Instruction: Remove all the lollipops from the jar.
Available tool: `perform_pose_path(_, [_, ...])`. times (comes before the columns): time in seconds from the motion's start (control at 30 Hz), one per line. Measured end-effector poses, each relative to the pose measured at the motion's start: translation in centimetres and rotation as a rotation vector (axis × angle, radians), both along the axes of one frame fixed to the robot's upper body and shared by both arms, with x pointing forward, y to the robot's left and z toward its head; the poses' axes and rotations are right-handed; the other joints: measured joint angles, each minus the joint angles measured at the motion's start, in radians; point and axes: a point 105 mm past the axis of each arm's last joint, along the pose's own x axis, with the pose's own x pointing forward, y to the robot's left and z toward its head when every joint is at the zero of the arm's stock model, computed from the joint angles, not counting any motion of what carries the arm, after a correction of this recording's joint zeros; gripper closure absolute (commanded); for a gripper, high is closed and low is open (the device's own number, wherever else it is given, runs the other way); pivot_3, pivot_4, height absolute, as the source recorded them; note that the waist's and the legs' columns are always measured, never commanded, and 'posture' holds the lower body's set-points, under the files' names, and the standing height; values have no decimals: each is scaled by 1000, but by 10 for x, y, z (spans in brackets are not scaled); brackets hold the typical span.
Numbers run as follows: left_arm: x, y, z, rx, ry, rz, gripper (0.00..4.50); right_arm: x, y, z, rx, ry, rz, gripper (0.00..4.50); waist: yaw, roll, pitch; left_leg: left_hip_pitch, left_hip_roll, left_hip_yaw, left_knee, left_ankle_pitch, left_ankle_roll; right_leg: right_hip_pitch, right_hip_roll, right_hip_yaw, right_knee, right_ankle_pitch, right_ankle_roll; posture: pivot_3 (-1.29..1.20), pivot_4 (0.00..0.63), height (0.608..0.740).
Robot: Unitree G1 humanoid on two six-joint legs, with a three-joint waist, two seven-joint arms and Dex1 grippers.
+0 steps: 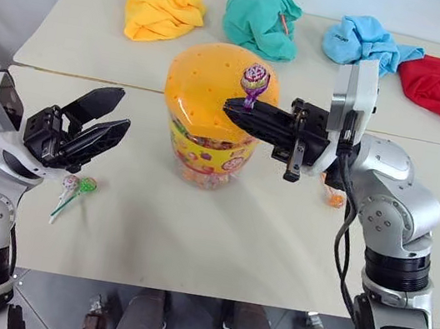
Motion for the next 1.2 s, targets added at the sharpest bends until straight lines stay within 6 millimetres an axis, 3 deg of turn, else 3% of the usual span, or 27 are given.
perform_pose_path(0.13, [-3,-4,1,24,-14,-35,1345,-4,-20,21,133,45,37,4443,5,0,0,0,0,0,0,0,0,0,0,0,0,0,0,0,150,740])
perform_pose_path(0.2, [-6,-8,0,91,-16,-82,1345,-1,-40,32,127,62,1,4443,6,0,0,-1,-1,0,1,0,0,0,0,0,0,0,0,0,150,740])
perform_pose_path(0.27, [-10,-11,-3,185,-18,-128,1345,6,-76,42,53,47,-135,4443,13,0,0,-1,-1,0,1,-1,1,0,0,0,-1,0,0,0,150,740])
perform_pose_path(0.33, [-13,-13,-7,254,-17,-165,1345,9,-111,37,-95,46,-275,4443,19,0,0,-1,0,1,-1,-2,1,0,0,0,-3,0,0,0,150,740])
perform_pose_path(0.4, [-14,-16,-13,311,-23,-195,1345,10,-142,12,-287,92,-392,4443,22,0,0,0,0,3,-3,-2,1,0,1,1,-6,0,0,0,150,740])
perform_pose_path(0.5, [-9,-21,-25,376,-40,-200,1345,4,-210,-60,-653,277,-571,4443,31,0,0,0,0,6,-4,-2,1,0,1,2,-9,0,1,0,150,740])
perform_pose_path(0.57, [-8,-27,-35,405,-43,-216,1345,-8,-234,-94,-777,346,-590,4443,30,0,0,1,0,8,-3,-2,1,0,1,3,-9,1,1,0,150,740])
perform_pose_path(0.67, [-12,-34,-55,456,-5,-263,1345,-18,-263,-125,-845,400,-664,4443,16,0,0,3,1,12,-3,-1,1,0,1,5,-8,1,1,0,150,740])
perform_pose_path(0.73, [-14,-36,-56,460,-4,-272,1345,-19,-280,-138,-868,405,-748,4443,7,0,0,3,2,12,-2,-1,1,0,2,6,-8,0,1,0,150,740])
perform_pose_path(0.83, [-14,-36,-55,465,-3,-268,1345,-20,-289,-149,-891,403,-785,4443,3,1,0,4,2,12,-2,-1,1,0,2,7,-7,0,1,0,150,740])
perform_pose_path(0.93, [-15,-33,-57,475,13,-252,1345,-18,-282,-154,-751,413,-790,3878,3,1,0,4,2,11,-2,-1,1,0,2,7,-7,0,1,0,150,740])
perform_pose_path(1.03, [-12,-28,-56,479,32,-216,1345,-21,-272,-157,-686,401,-728,2949,5,1,0,4,2,11,-2,-1,1,0,2,7,-7,0,1,0,150,740])
perform_pose_path(1.2, [5,-12,-54,490,72,-29,1345,-18,-243,-130,-518,242,-643,1217,9,1,0,4,2,11,-2,-1,1,0,2,7,-7,0,1,0,150,740])
